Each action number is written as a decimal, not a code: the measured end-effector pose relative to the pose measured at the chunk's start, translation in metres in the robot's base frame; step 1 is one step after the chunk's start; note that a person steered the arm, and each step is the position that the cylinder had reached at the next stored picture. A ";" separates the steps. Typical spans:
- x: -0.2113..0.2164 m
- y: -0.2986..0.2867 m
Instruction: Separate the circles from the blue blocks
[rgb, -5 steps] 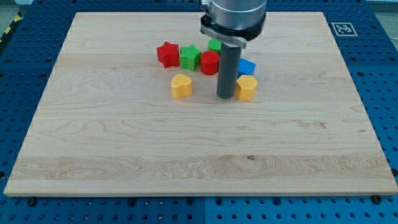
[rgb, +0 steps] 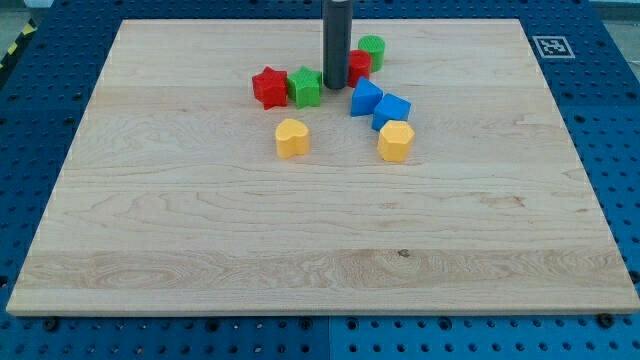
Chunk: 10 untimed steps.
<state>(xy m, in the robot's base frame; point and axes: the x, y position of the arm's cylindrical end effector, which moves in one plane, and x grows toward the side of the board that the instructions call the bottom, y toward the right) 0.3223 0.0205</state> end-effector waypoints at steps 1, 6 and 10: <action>-0.001 0.040; 0.022 0.099; 0.010 0.064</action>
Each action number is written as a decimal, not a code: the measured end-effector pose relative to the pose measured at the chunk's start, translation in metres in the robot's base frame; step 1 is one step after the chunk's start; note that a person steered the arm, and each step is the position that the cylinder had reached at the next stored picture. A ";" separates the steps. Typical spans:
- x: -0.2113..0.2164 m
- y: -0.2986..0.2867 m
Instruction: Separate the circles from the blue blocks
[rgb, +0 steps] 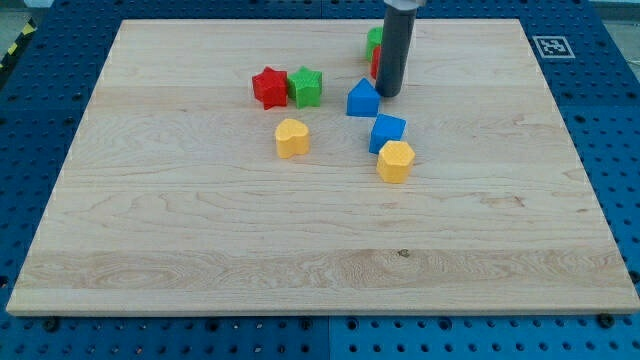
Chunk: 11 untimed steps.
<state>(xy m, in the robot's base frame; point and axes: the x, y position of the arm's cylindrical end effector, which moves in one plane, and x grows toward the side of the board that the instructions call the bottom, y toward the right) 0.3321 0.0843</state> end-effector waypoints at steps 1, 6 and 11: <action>0.000 -0.019; 0.073 -0.073; 0.070 0.056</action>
